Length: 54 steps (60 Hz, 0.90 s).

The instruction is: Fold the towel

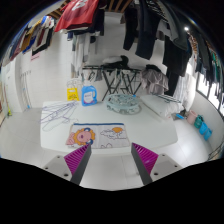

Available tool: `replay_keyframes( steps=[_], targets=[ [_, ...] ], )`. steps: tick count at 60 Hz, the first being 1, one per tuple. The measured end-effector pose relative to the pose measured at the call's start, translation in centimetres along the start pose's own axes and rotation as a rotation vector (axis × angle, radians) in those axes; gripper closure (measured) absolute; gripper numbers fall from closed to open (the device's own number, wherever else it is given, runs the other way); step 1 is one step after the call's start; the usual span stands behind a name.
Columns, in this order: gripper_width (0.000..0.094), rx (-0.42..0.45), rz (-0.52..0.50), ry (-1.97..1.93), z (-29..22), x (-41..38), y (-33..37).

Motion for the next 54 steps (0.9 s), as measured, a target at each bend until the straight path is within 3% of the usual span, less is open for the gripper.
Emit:
replay_keyframes(
  steps=[20,54],
  targets=[
    [0.0086,0.004,-0.165,0.024,0.4,-14.8,-4.3],
    [0.0084,-0.052,-0.124,0.082,3.2,-22.9,-24.5]
  ],
)
Point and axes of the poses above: the point between the fingertips, and its own axes, seen from behind it with the camera up: x to the right, z down, y backward, against the way the camera looks, the point moved 5 cm from there along y, backward, against the way the camera looks, and after that the axes turned 1 degree about x, right-handed, at the moved point
